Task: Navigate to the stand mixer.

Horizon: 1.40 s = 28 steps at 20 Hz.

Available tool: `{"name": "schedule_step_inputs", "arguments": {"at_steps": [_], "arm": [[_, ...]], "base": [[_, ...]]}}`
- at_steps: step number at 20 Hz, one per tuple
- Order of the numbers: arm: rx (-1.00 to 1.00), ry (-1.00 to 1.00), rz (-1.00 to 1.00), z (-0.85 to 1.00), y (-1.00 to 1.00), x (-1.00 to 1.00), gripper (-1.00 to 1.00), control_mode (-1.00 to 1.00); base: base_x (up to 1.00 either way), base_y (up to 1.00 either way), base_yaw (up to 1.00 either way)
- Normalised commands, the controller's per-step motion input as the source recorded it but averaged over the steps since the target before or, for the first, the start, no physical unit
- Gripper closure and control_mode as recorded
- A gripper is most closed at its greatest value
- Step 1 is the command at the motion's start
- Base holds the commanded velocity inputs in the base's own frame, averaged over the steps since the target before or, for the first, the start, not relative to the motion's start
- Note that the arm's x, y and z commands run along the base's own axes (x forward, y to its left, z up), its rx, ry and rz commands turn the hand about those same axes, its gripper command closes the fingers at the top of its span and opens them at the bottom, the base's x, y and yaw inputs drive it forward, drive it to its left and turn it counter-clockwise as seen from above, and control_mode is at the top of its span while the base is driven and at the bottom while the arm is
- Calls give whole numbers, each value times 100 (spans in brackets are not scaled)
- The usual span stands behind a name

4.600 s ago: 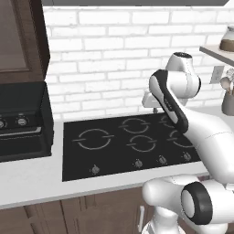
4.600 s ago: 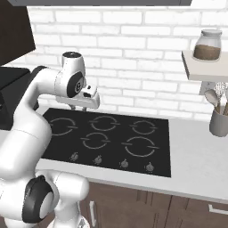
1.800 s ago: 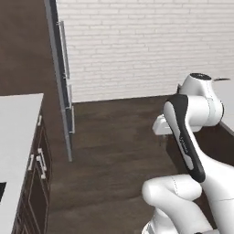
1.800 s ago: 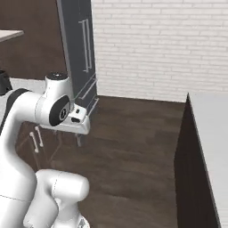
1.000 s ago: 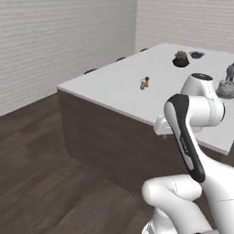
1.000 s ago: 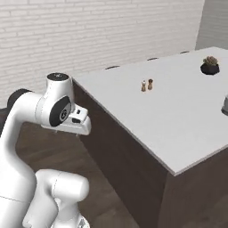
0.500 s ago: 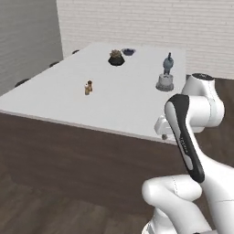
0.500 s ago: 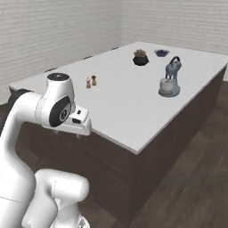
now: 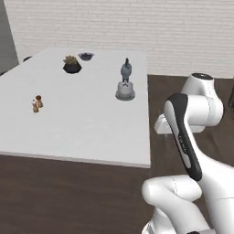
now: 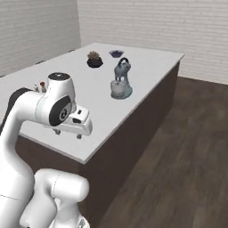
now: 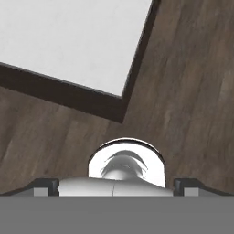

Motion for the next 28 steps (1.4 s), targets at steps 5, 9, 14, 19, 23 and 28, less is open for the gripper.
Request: {"name": "schedule_step_inputs", "arguments": {"at_steps": [5, 9, 14, 19, 23, 28], "arm": [[0, 0, 0, 0, 0, 0, -100, 100], [0, 0, 0, 0, 0, 0, -100, 100], [0, 0, 0, 0, 0, 0, -100, 100], [0, 0, 0, 0, 0, 0, -100, 100], [0, 0, 0, 0, 0, 0, -100, 100], [0, 0, 0, 0, 0, 0, -100, 100]], "base": [[0, -100, -27], [13, -97, -13], [79, -52, 20], [89, -36, 57], [67, -63, 68], [55, -73, 67]]}}
